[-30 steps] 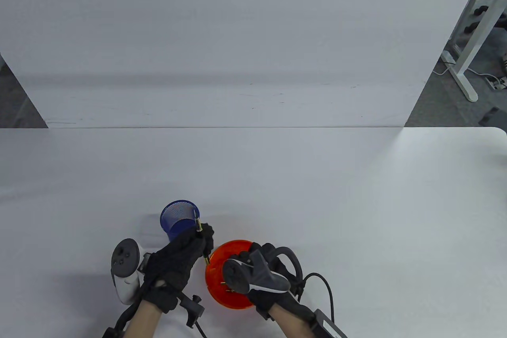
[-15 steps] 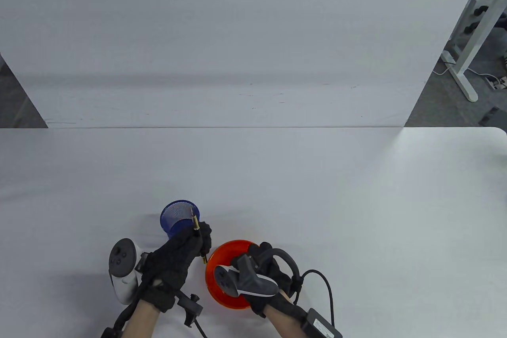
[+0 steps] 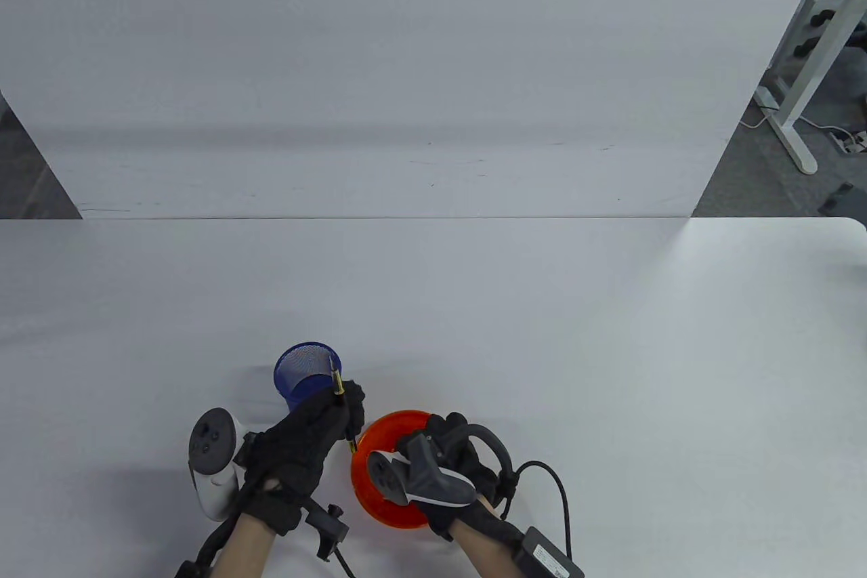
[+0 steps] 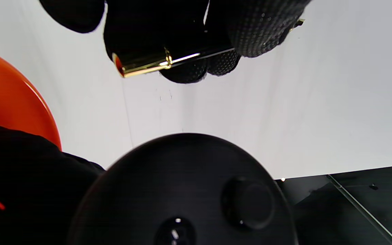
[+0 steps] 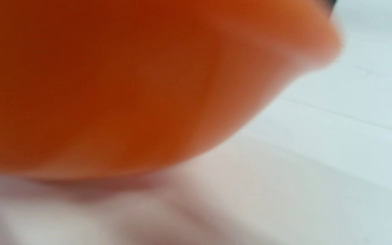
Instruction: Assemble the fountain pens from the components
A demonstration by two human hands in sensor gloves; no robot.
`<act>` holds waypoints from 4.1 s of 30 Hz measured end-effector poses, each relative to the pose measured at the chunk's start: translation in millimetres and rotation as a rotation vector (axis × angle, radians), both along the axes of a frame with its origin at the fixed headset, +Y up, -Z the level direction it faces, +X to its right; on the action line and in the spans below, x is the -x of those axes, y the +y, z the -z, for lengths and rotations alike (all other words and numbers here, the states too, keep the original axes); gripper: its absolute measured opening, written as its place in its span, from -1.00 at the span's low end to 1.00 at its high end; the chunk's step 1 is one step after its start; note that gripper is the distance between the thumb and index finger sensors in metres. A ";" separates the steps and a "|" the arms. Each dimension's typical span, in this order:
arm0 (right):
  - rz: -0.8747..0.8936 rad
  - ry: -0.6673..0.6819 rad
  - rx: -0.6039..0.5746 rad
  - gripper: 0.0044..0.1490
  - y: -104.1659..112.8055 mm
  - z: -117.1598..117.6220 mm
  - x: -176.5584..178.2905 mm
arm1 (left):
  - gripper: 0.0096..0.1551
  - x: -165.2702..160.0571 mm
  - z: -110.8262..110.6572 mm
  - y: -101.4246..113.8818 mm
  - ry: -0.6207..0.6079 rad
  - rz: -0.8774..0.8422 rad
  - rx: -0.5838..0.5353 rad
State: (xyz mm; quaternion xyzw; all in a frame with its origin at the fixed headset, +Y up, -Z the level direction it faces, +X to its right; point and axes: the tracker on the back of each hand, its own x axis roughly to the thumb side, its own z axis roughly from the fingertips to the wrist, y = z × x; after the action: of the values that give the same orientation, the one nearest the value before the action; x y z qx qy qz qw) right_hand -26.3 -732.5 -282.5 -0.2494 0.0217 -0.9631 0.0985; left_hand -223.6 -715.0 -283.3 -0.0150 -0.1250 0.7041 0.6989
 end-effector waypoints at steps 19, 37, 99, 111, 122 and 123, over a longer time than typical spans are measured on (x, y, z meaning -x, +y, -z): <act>0.056 0.036 -0.010 -0.25 11.5 -4.9 -7.8 | -0.46 -2.0 -0.6 -0.3 -0.011 0.033 -0.010; 1.576 -0.004 0.464 -0.52 34.2 14.1 -139.0 | -0.48 -26.5 -14.3 13.7 0.036 0.540 -0.237; 1.594 -0.112 0.319 -0.10 40.8 12.8 -155.0 | -0.52 10.6 12.3 74.5 0.435 0.846 -0.275; 1.629 -0.110 0.319 -0.17 43.8 15.5 -166.7 | -0.57 1.5 51.6 44.9 0.510 1.185 -0.137; 1.609 -0.082 0.318 -0.18 46.2 15.2 -167.4 | -0.63 -12.8 48.1 40.1 0.516 1.374 -0.144; 1.608 -0.082 0.318 -0.18 46.3 15.3 -167.6 | -0.62 -12.4 46.9 41.1 0.516 1.374 -0.144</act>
State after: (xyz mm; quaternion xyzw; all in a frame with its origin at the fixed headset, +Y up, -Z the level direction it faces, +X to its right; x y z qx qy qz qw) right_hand 141.3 -686.3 -297.8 -0.1332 0.0534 -0.7396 -0.6576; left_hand -211.2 -673.9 -330.2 0.1221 0.0349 0.0787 0.9888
